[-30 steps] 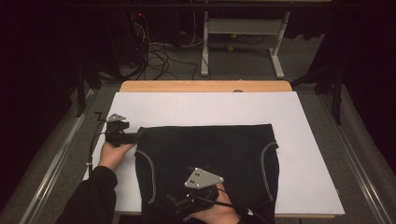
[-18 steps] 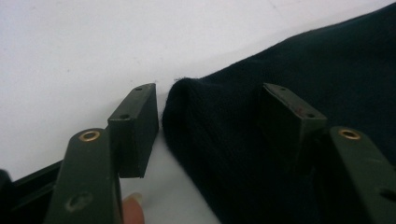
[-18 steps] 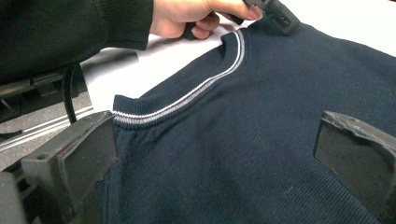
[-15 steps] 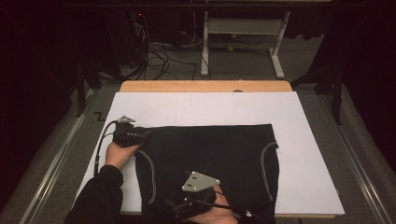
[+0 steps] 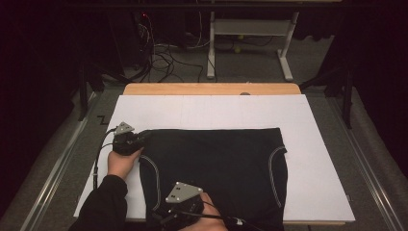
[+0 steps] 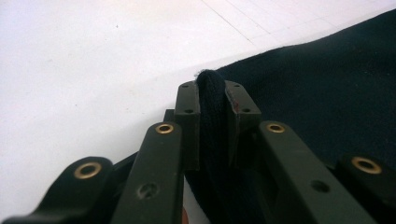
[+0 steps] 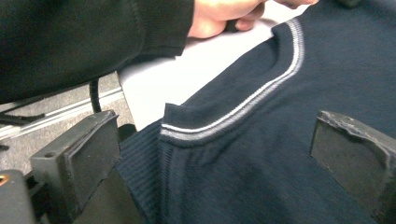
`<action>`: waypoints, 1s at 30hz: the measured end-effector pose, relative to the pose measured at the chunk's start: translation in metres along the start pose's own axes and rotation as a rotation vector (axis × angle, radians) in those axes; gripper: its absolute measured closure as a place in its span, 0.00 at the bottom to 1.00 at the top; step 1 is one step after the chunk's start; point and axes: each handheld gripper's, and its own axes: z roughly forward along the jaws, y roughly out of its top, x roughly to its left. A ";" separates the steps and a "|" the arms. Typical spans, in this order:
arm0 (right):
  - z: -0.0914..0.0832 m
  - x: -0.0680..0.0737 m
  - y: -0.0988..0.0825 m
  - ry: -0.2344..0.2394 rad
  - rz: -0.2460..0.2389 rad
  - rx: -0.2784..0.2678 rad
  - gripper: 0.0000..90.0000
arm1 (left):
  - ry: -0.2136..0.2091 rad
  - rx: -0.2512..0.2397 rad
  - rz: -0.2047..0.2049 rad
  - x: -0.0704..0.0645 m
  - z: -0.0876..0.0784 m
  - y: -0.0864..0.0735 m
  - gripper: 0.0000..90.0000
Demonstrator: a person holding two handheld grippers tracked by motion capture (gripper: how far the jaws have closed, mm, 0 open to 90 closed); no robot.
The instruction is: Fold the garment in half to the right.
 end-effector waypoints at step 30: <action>0.050 0.032 0.011 -0.122 -0.138 0.189 0.57 | -0.020 0.018 -0.080 0.004 0.000 -0.001 0.82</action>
